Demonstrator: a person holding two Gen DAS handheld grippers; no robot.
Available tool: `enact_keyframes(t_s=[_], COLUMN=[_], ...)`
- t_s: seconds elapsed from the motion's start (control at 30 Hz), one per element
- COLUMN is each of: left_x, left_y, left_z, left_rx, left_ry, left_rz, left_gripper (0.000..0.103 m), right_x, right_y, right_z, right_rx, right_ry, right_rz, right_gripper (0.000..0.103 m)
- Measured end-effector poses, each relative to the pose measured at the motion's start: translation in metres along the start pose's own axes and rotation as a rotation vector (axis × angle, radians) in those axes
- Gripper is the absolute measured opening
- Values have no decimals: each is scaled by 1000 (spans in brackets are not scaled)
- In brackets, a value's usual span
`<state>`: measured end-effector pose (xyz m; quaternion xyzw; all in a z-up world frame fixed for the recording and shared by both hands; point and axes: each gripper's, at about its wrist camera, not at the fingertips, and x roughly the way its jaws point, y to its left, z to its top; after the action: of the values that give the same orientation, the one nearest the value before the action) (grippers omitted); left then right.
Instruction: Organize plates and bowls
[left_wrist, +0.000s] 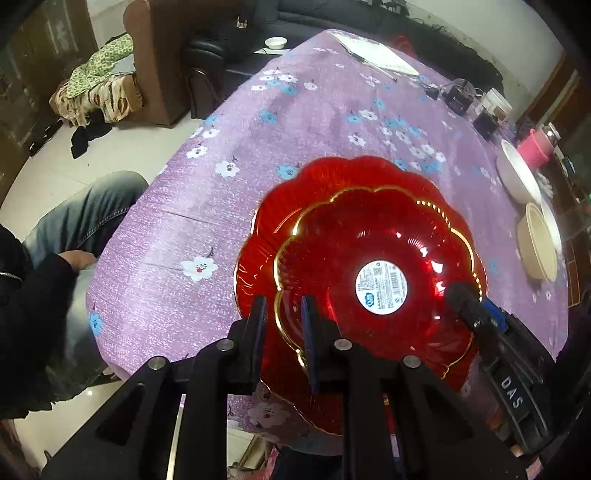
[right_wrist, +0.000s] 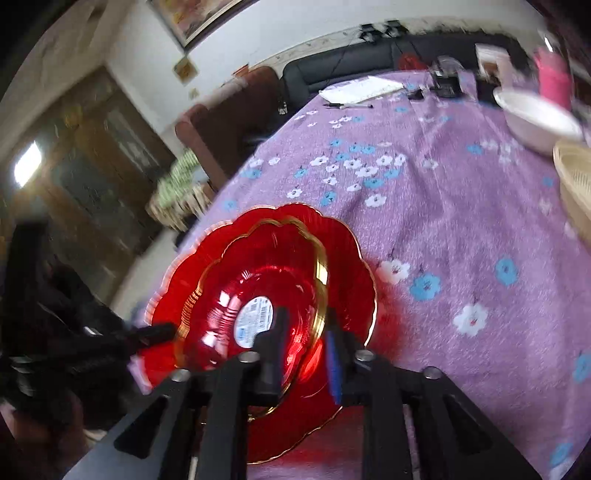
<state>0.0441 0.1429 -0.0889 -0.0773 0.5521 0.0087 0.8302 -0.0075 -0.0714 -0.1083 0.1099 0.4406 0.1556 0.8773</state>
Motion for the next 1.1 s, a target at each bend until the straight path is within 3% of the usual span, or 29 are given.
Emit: enact_keyframes(t_s=[0.13, 0.27, 0.53, 0.8, 1.1], left_x=[-3, -12, -33, -47, -45], left_y=[3, 4, -1, -48, -116], left_z=[-1, -5, -17, -22, -23], left_rx=[-11, -21, -29, 59, 160], left_ry=[-12, -41, -137, -187, -162], left_rz=[-14, -19, 3, -48, -109], left_gripper=[15, 15, 15, 18, 18], right_x=[2, -8, -42, -52, -70], right_y=[4, 4, -12, -39, -71], right_z=[1, 6, 17, 21, 18], right_rx=[-52, -89, -61, 13, 51], right_ry=[31, 7, -117, -131, -163], right_rz=[-1, -38, 26, 75, 72], right_gripper=[29, 34, 41, 43, 48])
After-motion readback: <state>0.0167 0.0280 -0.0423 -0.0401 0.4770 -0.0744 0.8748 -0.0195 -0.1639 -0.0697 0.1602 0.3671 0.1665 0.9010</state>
